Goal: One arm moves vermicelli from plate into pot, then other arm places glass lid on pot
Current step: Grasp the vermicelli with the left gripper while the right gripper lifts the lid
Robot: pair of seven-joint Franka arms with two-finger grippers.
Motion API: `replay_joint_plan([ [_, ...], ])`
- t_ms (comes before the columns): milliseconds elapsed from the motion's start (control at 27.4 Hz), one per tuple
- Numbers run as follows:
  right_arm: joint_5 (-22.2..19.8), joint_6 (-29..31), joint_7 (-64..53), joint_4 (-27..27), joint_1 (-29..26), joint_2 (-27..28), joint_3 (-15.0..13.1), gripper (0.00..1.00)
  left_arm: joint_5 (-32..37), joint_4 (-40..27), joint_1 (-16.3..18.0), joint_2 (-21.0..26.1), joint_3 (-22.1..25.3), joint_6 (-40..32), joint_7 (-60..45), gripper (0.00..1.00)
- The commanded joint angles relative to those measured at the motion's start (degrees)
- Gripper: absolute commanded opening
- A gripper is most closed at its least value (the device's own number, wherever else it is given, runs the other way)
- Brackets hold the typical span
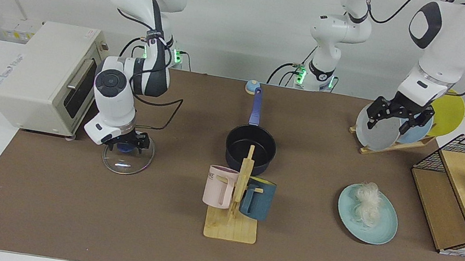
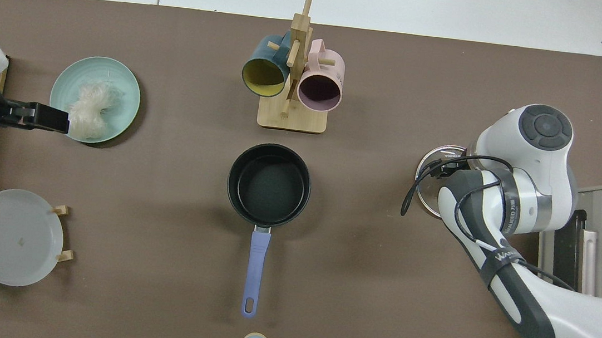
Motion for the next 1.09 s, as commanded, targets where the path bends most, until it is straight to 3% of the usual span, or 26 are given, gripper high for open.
replay_joint_plan([
  [0, -1.1, 0.3, 1.2, -1.0, -0.3, -0.1, 0.2, 1.0, 0.2, 0.5, 0.8, 8.2, 0.3, 10.3, 2.0, 1.0],
  [219, -0.7, 0.3, 0.8, -1.8, -1.0, -0.1, 0.3, 0.98, 0.8, 6.6, 5.0, 18.0, 0.4, 15.3, 5.6, 1.0],
  [365, -0.3, 0.1, 0.7, -1.8, -0.9, -0.1, 0.3, 0.85, 0.9, 10.5, 4.5, 24.6, 0.4, 17.6, 6.9, 1.0],
  [620, -0.2, -1.4, 0.7, -1.5, -0.5, -0.1, 0.3, 0.72, 1.4, 9.5, 4.3, 29.0, 0.4, 22.4, 7.3, 1.0],
  [876, -0.1, -2.3, 0.5, -1.0, -0.4, -0.2, 0.4, 0.61, 2.9, 4.9, 4.5, 28.8, 0.3, 23.7, 10.9, 1.0],
  [1058, -0.1, -2.9, 0.4, -0.8, -0.3, -0.5, 0.8, 0.4, 2.9, 1.0, 4.5, 28.1, 0.3, 25.4, 11.4, 1.0],
])
